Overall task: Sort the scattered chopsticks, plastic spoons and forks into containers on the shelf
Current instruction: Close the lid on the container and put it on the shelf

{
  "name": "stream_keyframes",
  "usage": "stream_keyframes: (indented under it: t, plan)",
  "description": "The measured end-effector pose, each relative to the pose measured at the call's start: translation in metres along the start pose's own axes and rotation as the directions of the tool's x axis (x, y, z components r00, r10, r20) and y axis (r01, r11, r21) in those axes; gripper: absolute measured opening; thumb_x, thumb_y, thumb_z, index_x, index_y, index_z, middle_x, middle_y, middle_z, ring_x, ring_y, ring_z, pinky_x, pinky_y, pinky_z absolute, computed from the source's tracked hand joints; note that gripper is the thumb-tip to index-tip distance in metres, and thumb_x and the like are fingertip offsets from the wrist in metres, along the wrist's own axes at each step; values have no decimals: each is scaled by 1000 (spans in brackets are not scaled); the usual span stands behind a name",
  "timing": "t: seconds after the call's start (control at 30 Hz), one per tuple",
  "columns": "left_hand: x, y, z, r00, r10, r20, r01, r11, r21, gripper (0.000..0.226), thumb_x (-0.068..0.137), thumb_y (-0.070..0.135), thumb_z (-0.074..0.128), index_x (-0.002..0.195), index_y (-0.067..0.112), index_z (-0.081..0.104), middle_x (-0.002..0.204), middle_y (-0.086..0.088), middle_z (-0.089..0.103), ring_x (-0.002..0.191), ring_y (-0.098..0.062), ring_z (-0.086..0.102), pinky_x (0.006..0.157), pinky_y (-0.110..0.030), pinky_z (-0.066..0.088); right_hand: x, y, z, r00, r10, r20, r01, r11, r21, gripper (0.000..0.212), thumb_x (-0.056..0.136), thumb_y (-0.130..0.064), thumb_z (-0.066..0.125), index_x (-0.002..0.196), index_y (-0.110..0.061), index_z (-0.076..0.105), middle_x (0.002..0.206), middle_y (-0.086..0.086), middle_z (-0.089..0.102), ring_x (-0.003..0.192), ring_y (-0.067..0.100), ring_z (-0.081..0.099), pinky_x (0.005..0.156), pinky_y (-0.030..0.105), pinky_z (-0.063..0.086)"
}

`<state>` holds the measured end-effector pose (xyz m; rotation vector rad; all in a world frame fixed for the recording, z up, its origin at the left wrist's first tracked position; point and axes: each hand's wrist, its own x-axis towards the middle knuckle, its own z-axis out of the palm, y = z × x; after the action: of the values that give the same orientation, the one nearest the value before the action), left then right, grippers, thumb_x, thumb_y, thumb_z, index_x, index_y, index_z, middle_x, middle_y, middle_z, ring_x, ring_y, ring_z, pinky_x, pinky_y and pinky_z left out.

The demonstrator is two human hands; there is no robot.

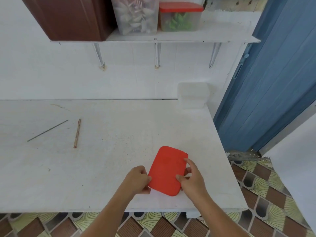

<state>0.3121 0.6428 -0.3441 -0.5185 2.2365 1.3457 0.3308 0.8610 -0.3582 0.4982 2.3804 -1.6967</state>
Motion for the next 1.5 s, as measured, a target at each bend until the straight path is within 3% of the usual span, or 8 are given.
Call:
stream_keyframes:
  t: [0.1,0.23,0.37,0.5,0.8,1.0,1.23,1.5]
  plan:
    - [-3,0,0,1000,-23,21,23,1000,-10,13,95,4,56,86,8,48,76,-15,67,61,-25,70,68,-38,64,0,0,8,996,-78,-32,77,996,-35,49,98,-11,67,137,-38,52,120,-8,55,100,4,58,71,15,45]
    - [-3,-11,-3,994,91,58,-98,986,136,21,98,21,66,115,21,54,106,-6,68,83,-20,72,70,-38,66,-2,5,8,992,-113,-49,111,992,-53,46,98,-23,70,133,-46,51,122,-3,60,96,5,61,77,25,56]
    - [-6,-21,-5,942,315,119,-326,941,92,71,95,22,72,152,45,36,130,8,55,98,-15,70,79,-33,64,-6,19,7,974,-34,225,53,995,-80,108,83,-22,85,160,-48,13,140,-7,39,114,13,57,79,30,60]
    - [-3,-18,-7,937,328,118,-343,926,155,77,95,15,71,159,37,34,126,6,59,94,-13,70,82,-27,60,-3,13,1,938,-50,343,95,989,-115,122,87,-13,82,159,-42,-11,144,-4,27,110,16,57,72,29,62]
    - [-24,-11,-3,926,323,195,-365,897,249,116,65,36,97,157,41,26,139,9,47,114,-11,60,91,-32,57,-16,15,-10,913,-130,387,226,951,-213,142,60,-41,99,161,-46,-1,143,-16,27,132,10,46,111,34,47]
    - [-100,59,-20,766,638,-82,-616,764,190,78,78,27,90,143,46,50,124,16,51,106,-3,61,84,-22,59,-48,-87,-64,856,-487,174,514,838,-184,97,66,-37,96,140,-59,37,133,-34,44,116,-6,52,86,17,54]
    - [-187,274,-115,386,872,-300,-792,480,376,50,83,53,79,130,45,64,106,18,65,90,4,67,78,-11,52,-53,-305,-156,578,-810,-98,807,585,-77,78,70,-56,85,139,-35,53,115,-12,69,98,5,68,79,25,60]
    - [-128,453,-164,350,895,-275,-722,445,530,37,91,48,73,125,33,67,93,10,70,89,-4,65,71,-16,47,65,-447,-196,535,-815,-223,812,569,-129,63,77,-59,80,133,-39,58,117,-7,68,94,15,71,85,38,61]
